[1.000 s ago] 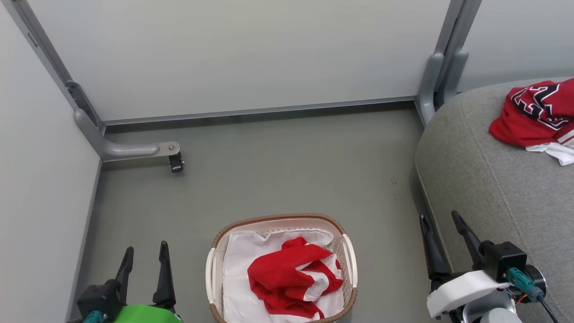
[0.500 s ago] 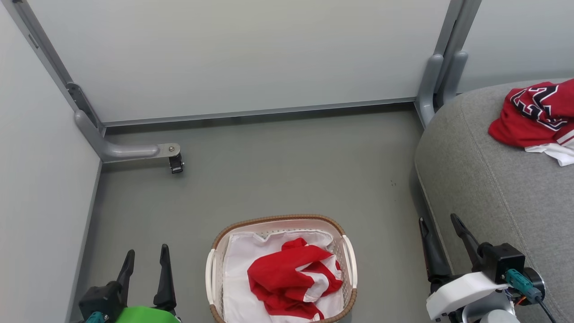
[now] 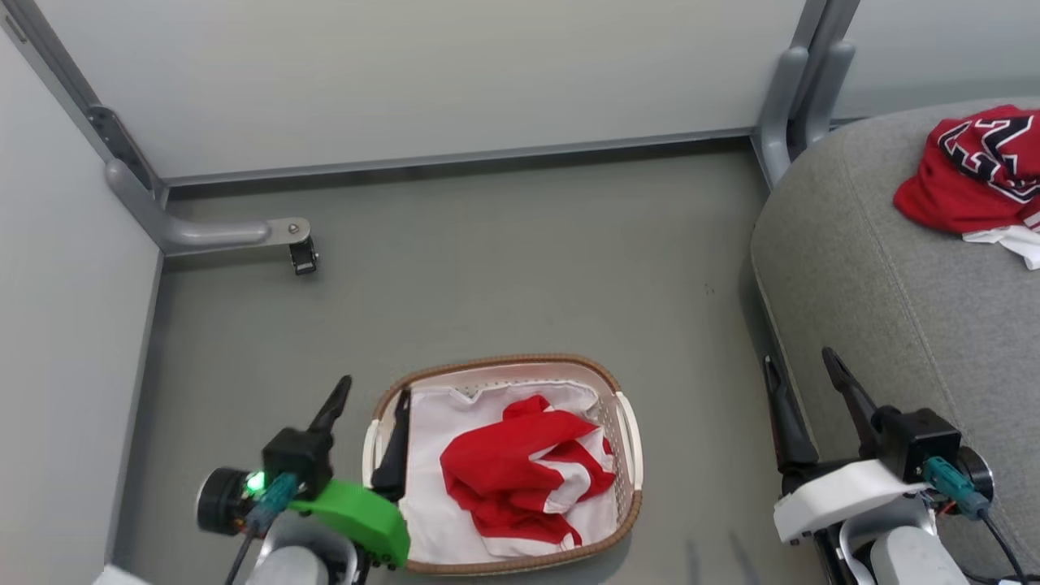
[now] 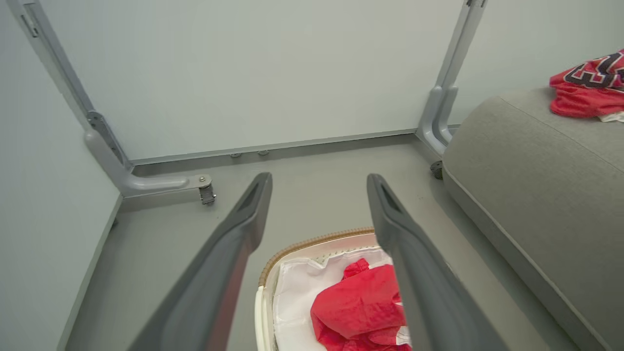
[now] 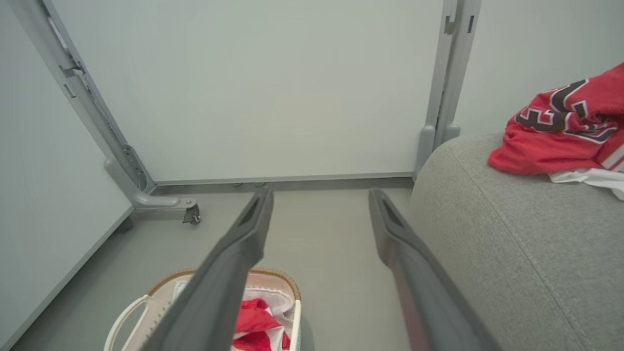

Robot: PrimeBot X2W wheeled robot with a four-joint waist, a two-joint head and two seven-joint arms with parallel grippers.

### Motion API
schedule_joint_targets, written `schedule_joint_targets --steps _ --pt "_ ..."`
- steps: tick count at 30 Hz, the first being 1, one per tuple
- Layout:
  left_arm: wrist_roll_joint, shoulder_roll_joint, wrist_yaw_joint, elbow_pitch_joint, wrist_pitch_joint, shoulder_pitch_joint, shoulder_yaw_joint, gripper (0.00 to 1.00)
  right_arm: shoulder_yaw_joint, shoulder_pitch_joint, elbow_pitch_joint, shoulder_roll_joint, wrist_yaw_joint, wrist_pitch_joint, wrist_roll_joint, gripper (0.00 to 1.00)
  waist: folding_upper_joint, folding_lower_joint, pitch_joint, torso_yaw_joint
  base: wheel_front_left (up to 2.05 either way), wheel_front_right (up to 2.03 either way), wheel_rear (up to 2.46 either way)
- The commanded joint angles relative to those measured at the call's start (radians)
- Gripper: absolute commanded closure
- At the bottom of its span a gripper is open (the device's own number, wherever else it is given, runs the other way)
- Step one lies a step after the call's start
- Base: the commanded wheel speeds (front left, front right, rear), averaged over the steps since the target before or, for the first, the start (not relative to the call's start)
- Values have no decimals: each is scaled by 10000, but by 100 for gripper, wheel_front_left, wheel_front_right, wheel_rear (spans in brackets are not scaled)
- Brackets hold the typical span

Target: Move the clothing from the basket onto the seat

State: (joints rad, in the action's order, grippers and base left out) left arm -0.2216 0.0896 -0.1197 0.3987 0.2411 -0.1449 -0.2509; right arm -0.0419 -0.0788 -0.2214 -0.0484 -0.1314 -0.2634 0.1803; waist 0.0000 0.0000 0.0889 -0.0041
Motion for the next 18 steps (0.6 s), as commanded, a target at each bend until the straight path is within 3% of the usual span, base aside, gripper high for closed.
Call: schedule_joint_targets --steps 1,8,18 --pt "194 56 -46 289 -138 -503 -335 0 24 -252 103 -36 14 -20 -123 0 0 0 715 -214 0 0 0" --pt "203 204 -110 1940 -534 -2408 -2634 0 28 -1065 493 -36 14 -20 -143 0 0 0 2457 -927 0 0 0" --pt "-51 772 -110 4424 -712 -4375 -4439 0 -414 -2482 979 -28 14 -20 29 0 0 0 4897 -2115 0 0 0"
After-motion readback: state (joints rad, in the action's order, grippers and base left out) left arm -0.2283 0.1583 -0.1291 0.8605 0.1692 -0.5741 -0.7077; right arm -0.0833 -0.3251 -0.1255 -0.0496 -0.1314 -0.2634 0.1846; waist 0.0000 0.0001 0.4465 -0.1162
